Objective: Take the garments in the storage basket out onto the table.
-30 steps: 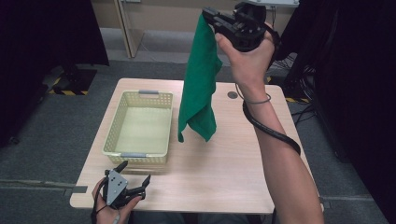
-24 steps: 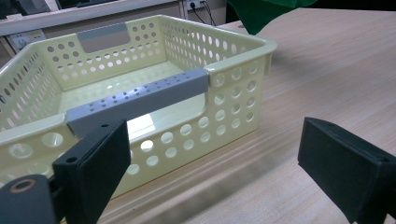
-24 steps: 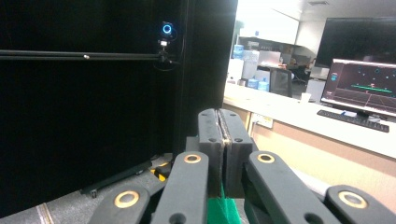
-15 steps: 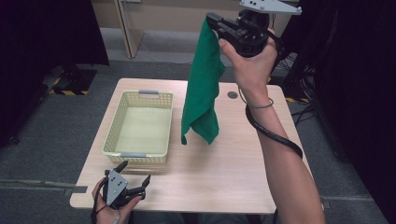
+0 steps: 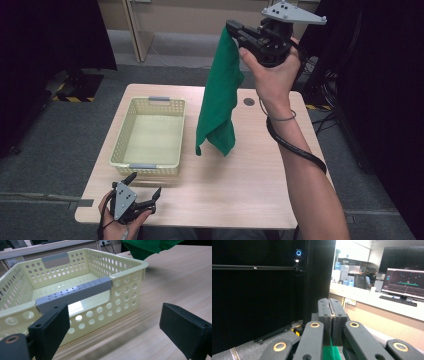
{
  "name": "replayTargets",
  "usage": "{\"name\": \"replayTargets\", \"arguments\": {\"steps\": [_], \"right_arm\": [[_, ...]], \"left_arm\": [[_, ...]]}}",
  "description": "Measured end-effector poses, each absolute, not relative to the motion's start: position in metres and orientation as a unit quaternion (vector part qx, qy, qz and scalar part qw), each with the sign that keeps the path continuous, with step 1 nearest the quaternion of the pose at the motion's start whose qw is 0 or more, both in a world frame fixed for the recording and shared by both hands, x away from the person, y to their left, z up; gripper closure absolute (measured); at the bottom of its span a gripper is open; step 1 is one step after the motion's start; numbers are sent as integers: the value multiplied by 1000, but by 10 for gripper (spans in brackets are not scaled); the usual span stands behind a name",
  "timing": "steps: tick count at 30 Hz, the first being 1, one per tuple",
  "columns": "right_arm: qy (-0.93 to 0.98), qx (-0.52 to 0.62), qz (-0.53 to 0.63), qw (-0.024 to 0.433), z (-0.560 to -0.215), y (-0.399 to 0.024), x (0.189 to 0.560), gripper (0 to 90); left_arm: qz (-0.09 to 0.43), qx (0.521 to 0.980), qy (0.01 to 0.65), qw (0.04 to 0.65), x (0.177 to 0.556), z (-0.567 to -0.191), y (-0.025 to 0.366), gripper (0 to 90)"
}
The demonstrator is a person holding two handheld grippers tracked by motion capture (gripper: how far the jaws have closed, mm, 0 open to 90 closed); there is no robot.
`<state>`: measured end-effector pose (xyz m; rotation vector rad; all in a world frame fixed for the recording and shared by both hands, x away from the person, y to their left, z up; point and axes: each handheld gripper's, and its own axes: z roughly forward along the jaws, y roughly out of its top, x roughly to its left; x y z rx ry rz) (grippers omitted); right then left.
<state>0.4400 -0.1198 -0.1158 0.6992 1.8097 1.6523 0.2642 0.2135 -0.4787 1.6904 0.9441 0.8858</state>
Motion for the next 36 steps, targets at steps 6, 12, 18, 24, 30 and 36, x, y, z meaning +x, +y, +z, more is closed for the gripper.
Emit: {"name": "replayTargets", "arguments": {"steps": [6,12,18,24,30,36], "right_arm": [[680,267,617,293,-122,-126,440,888],[682,270,613,294,-130,-132,441,887],[683,276,609,294,-139,-138,440,887],[686,281,606,287,-148,-142,442,887],[691,282,601,287,-156,-143,442,887],[696,282,595,285,-165,-144,440,887]], "left_arm": [[364,694,388,485,264,-479,214,85],[364,694,387,485,264,-479,213,85],[365,695,387,484,264,-479,213,85],[365,695,387,484,264,-479,213,85],[365,694,388,485,264,-479,213,85],[366,694,388,484,264,-479,213,85]]}}
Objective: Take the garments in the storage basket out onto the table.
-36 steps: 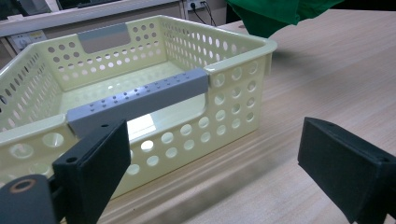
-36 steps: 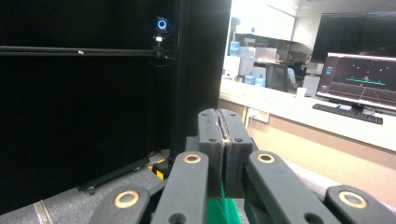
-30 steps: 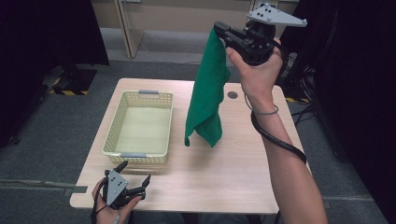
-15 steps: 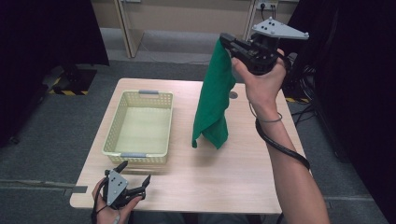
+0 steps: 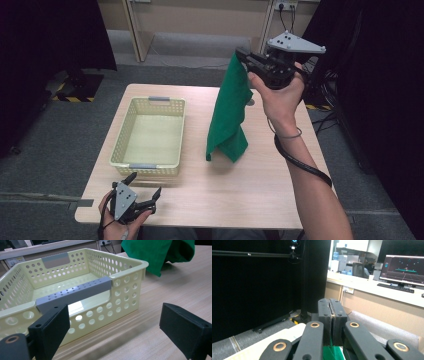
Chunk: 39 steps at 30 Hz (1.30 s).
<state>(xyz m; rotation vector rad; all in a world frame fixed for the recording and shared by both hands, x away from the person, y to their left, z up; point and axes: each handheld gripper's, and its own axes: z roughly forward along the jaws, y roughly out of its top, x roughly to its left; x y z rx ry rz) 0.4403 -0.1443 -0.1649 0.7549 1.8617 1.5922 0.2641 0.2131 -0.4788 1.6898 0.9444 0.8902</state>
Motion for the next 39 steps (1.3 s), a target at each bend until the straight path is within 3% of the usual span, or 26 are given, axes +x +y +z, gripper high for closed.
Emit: {"name": "replayTargets", "arguments": {"steps": [39], "right_arm": [[726,299,563,259,-229,-152,440,885]], "left_arm": [[365,692,389,486,264,-479,214,84]]}}
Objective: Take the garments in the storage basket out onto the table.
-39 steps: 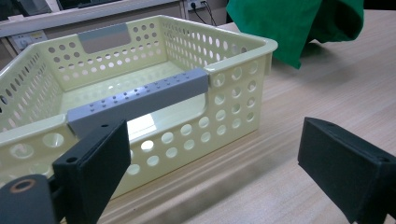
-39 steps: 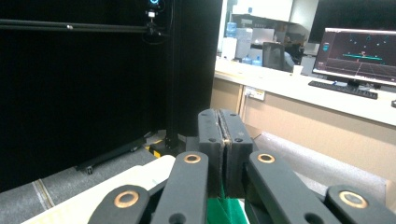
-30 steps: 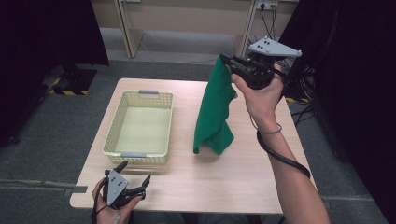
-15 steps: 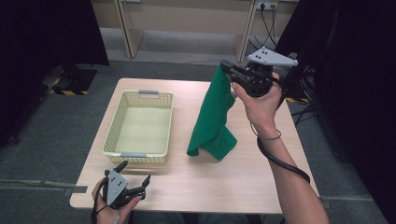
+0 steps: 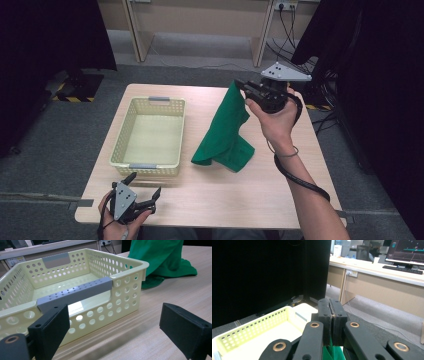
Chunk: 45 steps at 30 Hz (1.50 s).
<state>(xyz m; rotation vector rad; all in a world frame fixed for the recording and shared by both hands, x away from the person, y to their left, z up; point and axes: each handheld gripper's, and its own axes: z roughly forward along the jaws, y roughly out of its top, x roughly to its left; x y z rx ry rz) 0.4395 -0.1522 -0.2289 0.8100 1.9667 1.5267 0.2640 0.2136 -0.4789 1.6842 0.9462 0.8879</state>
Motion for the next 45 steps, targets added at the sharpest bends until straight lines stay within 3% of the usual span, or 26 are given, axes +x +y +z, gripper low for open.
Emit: {"name": "replayTargets", "arguments": {"steps": [45], "right_arm": [[752,343,502,254,-293,-169,443,825]], "left_arm": [[367,693,386,485,264,-479,213,86]]}}
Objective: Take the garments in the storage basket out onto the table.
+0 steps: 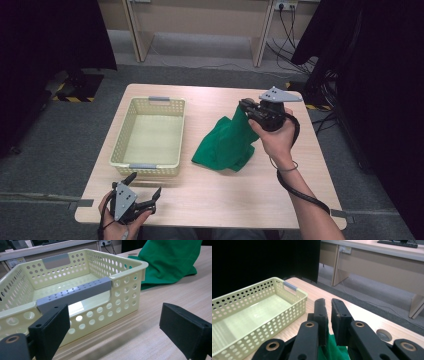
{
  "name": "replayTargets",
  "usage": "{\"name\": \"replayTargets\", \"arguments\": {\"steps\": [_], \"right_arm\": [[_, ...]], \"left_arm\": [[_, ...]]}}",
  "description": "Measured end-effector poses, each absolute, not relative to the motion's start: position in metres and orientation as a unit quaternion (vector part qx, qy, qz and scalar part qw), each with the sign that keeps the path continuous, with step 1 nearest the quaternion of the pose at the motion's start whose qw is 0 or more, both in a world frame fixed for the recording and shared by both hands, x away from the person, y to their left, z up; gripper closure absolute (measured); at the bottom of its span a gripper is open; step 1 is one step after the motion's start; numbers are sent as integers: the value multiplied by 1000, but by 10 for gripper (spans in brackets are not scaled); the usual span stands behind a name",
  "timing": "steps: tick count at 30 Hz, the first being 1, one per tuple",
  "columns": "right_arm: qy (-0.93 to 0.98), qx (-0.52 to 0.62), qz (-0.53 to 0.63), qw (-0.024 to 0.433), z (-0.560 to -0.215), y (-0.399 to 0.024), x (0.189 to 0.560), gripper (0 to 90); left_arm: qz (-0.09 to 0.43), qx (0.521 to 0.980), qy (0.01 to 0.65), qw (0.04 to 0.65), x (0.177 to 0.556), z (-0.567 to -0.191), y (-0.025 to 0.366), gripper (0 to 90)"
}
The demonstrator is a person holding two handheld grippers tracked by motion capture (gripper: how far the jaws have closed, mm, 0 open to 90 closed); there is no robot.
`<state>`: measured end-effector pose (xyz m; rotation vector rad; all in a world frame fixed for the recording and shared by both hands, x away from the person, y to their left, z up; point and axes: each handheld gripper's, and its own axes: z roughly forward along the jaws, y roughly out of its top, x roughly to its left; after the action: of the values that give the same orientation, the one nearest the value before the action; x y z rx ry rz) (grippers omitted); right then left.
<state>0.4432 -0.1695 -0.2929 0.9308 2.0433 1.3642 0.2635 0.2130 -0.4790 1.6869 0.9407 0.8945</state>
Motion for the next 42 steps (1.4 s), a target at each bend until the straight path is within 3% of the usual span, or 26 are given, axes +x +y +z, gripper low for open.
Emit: {"name": "replayTargets", "arguments": {"steps": [21,42], "right_arm": [[756,385,473,239,-338,-199,437,780],[761,391,454,248,-353,-217,417,697]], "left_arm": [[369,693,387,484,263,-479,213,86],[371,694,385,483,263,-479,213,86]]}}
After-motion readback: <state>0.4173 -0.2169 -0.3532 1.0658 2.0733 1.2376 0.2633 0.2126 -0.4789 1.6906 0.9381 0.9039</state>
